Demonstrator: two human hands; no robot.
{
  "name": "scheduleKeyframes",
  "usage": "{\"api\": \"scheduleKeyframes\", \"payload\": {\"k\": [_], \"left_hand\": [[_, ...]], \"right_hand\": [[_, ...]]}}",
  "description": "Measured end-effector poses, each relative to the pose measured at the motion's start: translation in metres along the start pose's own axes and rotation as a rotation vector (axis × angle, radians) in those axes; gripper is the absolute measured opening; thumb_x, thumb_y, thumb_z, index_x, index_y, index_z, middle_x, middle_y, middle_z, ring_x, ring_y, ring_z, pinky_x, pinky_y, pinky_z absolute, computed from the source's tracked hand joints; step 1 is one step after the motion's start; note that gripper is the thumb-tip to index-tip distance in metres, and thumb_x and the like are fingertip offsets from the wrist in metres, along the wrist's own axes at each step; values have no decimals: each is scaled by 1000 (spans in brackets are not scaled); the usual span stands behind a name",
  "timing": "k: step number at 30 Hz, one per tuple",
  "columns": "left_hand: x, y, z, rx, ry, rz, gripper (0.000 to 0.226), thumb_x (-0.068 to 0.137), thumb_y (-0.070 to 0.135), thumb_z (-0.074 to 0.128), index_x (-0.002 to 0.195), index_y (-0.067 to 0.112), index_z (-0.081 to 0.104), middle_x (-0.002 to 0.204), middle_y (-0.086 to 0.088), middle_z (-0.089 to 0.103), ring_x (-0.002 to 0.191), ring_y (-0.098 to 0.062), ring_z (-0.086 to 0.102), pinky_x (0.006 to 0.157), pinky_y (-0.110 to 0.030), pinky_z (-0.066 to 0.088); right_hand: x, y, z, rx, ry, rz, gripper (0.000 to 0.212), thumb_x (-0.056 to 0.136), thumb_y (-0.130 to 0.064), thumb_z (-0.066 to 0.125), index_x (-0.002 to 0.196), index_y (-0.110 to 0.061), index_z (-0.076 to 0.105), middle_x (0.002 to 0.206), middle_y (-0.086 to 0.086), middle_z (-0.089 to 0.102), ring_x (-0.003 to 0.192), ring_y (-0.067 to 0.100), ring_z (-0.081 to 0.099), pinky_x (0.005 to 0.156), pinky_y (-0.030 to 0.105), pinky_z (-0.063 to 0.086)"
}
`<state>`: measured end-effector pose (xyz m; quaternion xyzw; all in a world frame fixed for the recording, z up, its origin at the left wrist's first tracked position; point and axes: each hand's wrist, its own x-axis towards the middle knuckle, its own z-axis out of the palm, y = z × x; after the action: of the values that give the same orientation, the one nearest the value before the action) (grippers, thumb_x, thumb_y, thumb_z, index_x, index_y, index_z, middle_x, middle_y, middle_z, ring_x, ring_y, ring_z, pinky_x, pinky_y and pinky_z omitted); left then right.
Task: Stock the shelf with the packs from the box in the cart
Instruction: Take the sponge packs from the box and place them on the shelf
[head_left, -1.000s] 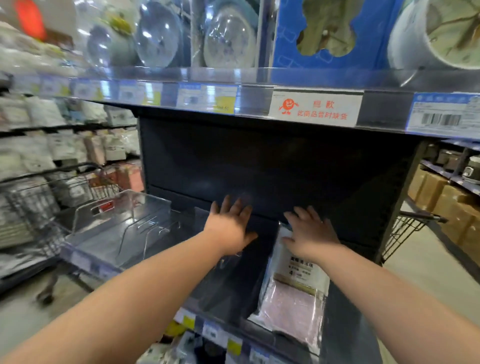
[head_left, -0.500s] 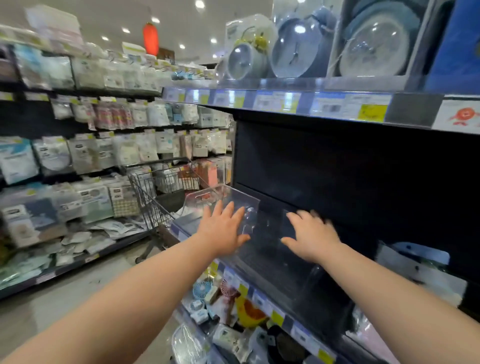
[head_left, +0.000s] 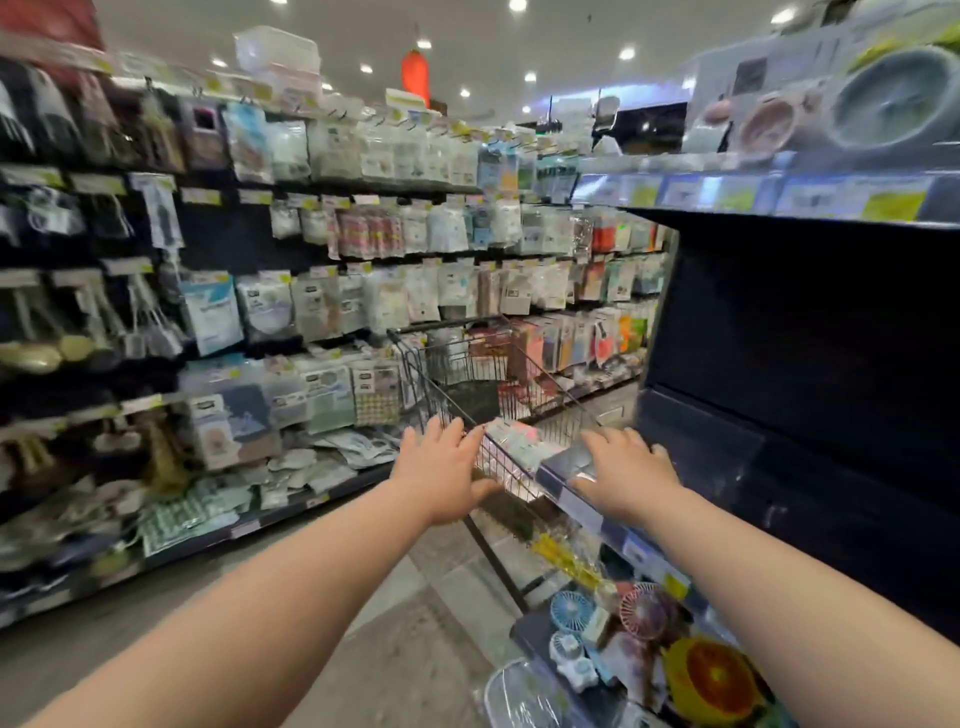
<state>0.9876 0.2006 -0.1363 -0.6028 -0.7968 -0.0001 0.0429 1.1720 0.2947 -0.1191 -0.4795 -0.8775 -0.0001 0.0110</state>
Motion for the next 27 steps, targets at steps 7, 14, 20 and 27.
{"api": "scheduleKeyframes", "payload": {"k": [7,14,20,27], "left_hand": [[26,-80,21,-7,-40,-44,75,93,60,35,153,22,9,160,-8,13,147,-34,7,117,-55,12],[76,-146,42,55,-72,-84,76,93,61,35,152,20,12,159,-8,16,146,-35,9,115,-54,14],[168,-203,49,58,-110,-115,75,95,59,34,153,21,6,161,-7,8,148,-34,3,118,-55,8],[293,-236,63,21,-141,-87,76,95,59,34,154,21,6,162,-6,6,148,-33,1,118,-54,7]], "right_hand": [[59,-69,20,-48,-50,-39,63,92,-52,45,145,-23,29,152,5,30,140,29,27,110,52,26],[150,-113,41,-57,-57,-92,63,91,-53,47,144,-24,31,150,3,36,139,27,29,110,50,27],[264,-137,51,-63,-44,-115,65,90,-55,47,145,-25,31,149,2,38,138,25,34,110,48,29],[382,-133,60,-54,-105,-89,67,91,-54,47,147,-24,28,151,2,35,139,26,31,111,49,29]]}}
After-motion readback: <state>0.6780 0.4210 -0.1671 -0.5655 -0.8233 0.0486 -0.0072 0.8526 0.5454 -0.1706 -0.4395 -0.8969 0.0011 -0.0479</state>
